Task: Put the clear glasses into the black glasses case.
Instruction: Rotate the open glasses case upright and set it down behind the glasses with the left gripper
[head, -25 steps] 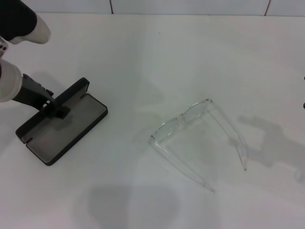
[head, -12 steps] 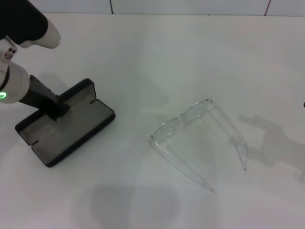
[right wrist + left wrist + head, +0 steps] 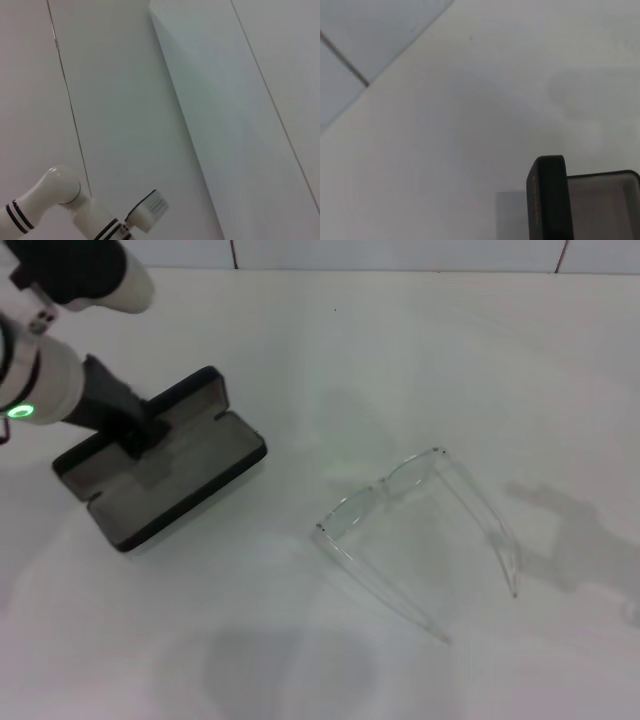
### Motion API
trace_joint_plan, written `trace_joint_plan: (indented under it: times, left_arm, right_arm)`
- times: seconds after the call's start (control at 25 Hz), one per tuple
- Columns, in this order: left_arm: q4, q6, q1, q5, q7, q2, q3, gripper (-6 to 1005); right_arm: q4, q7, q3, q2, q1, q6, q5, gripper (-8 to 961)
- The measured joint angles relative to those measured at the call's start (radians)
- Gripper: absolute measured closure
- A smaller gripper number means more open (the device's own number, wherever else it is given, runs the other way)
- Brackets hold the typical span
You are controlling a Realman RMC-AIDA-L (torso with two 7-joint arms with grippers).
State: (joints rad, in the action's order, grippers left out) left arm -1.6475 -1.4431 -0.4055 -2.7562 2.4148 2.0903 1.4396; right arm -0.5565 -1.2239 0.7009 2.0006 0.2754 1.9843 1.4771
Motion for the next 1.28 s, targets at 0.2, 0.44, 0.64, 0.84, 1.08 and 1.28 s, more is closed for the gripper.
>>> trace_joint_plan:
  times: [0.2,0.44,0.64,0.84,1.08,1.28]
  left_arm:
    - [-0.037,0.092,-0.009,-0.023,-0.010,-0.001,0.109,778]
    - [-0.023,0.234,-0.035,-0.076,-0.012,0.000,0.251,766]
    - [0.067,0.315,-0.111,-0.077,-0.012,0.000,0.339,756]
    - [0.201,0.395,-0.190,-0.077,-0.005,0.003,0.410,746]
    - [0.285,0.489,-0.220,-0.074,0.001,0.008,0.487,734]
    - [0.307,0.523,-0.225,-0.070,0.001,0.009,0.511,724]
  right_arm:
    - [0.022,0.039,-0.034,-0.029,-0.030,0.107,0.006,248]
    - [-0.028,0.024,0.049,-0.054,-0.086,0.164,0.046,249]
    - [-0.025,0.034,0.059,-0.042,-0.119,0.163,0.067,249]
    - [-0.015,0.038,0.060,-0.037,-0.121,0.163,0.072,249]
    - [-0.012,0.039,0.055,-0.036,-0.122,0.162,0.072,249]
    - [-0.004,0.039,0.050,-0.036,-0.115,0.162,0.072,249]
